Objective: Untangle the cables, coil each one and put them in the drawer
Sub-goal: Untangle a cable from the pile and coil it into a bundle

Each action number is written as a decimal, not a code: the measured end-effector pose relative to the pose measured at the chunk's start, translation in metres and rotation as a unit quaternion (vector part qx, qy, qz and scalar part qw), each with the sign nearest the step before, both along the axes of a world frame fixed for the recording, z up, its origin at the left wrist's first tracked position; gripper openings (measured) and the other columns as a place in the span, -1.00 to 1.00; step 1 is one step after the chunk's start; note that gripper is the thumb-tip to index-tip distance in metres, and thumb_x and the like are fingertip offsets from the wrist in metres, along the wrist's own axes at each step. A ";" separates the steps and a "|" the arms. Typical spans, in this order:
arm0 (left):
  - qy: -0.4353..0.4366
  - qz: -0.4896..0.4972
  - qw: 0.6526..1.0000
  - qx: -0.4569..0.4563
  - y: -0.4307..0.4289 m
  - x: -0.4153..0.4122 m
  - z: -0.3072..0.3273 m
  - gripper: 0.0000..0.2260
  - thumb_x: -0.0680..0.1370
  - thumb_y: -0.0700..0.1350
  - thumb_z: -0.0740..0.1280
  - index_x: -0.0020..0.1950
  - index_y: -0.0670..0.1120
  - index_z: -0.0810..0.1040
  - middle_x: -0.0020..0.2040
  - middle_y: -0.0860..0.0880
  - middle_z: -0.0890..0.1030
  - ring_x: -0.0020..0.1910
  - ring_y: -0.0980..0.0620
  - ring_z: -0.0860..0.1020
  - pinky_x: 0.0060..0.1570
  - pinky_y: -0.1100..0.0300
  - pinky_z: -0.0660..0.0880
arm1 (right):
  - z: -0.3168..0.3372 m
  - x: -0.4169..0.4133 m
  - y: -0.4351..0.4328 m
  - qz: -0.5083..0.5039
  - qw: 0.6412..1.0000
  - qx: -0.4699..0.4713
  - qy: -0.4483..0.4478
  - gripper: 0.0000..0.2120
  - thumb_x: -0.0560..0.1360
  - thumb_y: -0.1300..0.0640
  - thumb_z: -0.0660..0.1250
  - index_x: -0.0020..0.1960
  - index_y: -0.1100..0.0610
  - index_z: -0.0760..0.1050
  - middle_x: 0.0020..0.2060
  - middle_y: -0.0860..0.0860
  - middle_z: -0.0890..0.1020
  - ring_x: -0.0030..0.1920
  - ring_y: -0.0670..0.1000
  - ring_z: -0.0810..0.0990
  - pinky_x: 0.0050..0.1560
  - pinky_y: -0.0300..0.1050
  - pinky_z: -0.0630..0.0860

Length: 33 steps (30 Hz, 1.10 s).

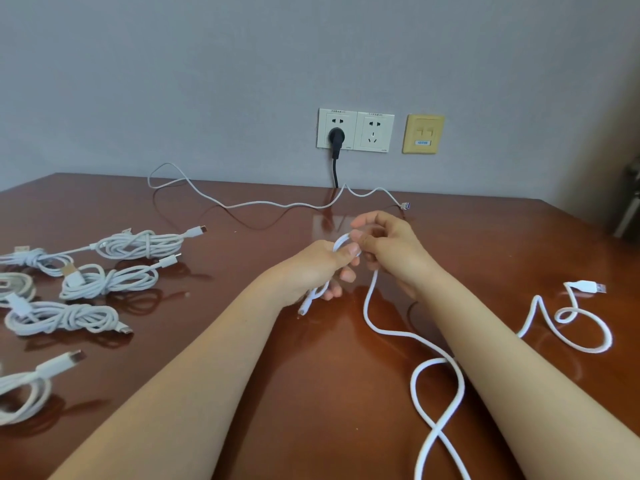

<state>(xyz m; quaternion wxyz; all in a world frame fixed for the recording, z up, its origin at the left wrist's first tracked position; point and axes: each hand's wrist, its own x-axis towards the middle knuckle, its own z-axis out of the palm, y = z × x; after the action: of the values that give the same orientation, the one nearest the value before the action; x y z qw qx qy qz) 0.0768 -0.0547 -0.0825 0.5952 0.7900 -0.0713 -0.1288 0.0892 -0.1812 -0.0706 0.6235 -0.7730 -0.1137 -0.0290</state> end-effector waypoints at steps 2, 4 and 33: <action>0.002 0.007 0.999 -0.034 0.001 0.000 0.001 -0.74 0.64 0.02 0.10 -0.15 -0.08 0.40 -0.54 0.12 0.36 -0.66 0.19 0.24 -0.65 0.37 0.19 | -0.001 0.001 0.000 0.014 1.000 0.003 0.017 -0.89 0.56 0.31 0.21 -0.05 0.12 0.42 -0.36 0.02 0.45 -0.53 -0.15 0.37 -0.50 -0.35 0.38; 0.018 0.044 0.995 -0.093 0.002 0.001 0.003 -0.75 0.64 0.01 0.10 -0.16 -0.08 0.38 -0.55 0.10 0.30 -0.67 0.19 0.18 -0.66 0.40 0.12 | -0.001 0.000 -0.001 0.033 0.998 0.016 0.052 -0.92 0.58 0.27 0.20 0.02 0.12 0.40 -0.29 0.01 0.47 -0.48 -0.12 0.38 -0.45 -0.32 0.47; -0.211 0.181 0.955 0.100 -0.004 0.007 0.001 -0.79 0.60 -0.02 0.19 -0.04 -0.08 0.57 -0.38 -0.03 0.43 -0.48 0.05 0.47 -0.50 0.29 0.38 | -0.012 -0.018 0.019 0.018 0.934 -0.354 -0.050 -0.79 0.55 0.17 0.08 0.05 0.13 0.47 0.00 0.17 0.57 -0.02 0.22 0.52 -0.03 0.00 0.46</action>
<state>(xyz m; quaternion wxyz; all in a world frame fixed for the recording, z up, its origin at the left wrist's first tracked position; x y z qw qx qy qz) 0.0835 -0.0592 -0.0811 0.4977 0.8544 -0.0376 0.1447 0.0714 -0.1621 -0.0828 0.3031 -0.9391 -0.1611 -0.0143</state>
